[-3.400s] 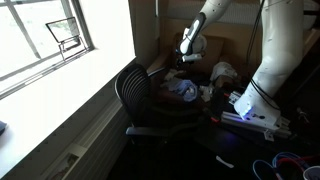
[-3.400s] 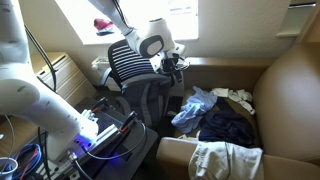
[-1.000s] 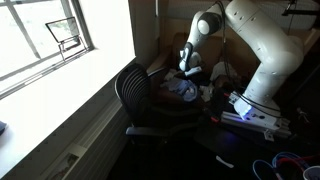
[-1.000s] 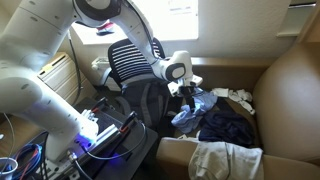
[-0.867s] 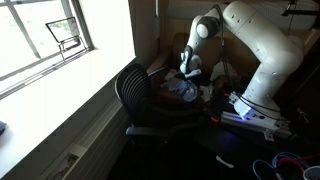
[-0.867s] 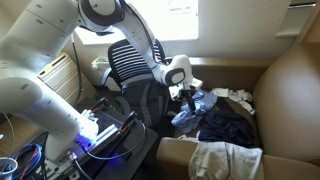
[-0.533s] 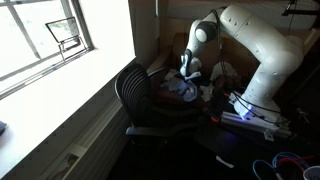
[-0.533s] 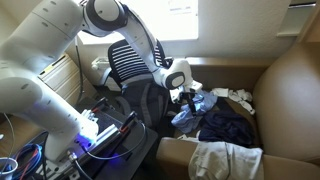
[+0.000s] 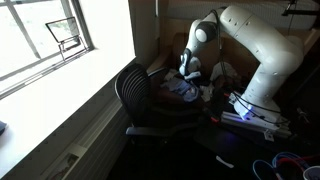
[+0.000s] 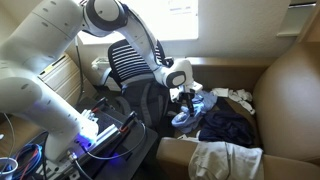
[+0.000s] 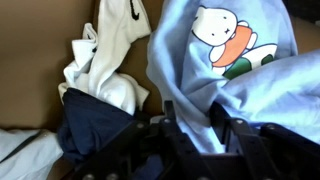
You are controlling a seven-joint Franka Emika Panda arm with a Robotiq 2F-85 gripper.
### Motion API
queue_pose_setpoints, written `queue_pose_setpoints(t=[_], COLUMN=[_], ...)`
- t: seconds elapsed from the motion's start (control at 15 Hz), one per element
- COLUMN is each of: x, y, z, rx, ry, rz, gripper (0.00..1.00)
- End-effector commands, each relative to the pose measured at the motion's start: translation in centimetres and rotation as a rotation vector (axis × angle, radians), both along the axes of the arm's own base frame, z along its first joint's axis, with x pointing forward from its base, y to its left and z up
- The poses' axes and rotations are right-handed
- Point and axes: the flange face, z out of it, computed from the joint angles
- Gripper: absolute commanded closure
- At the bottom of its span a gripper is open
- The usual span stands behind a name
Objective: Put the blue t shirt on the backrest of the chair
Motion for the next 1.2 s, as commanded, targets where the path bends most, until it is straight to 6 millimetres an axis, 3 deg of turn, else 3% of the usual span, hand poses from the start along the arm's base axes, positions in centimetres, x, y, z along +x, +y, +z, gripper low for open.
queue_pose_setpoints(t=[0.0, 0.07, 0.2, 0.33, 0.8, 1.0, 1.13], x=[0.4, 0.5, 0.8, 1.6, 8.7, 10.8, 11.6], y=[-0.5, -0.5, -0.3, 0.7, 6.0, 8.3, 10.0], z=[-0.2, -0.1, 0.2, 2.1, 17.8, 25.5, 30.5], rx=[0.008, 0.009, 0.025, 0.127, 0.267, 0.303, 0.370], ry=[0.014, 0.013, 0.028, 0.101, -0.206, -0.362, -0.422], rz=[-0.032, -0.036, -0.061, -0.104, -0.006, 0.000, -0.093], gripper=[0.90, 0.97, 1.00, 1.00, 1.00, 1.00, 1.00])
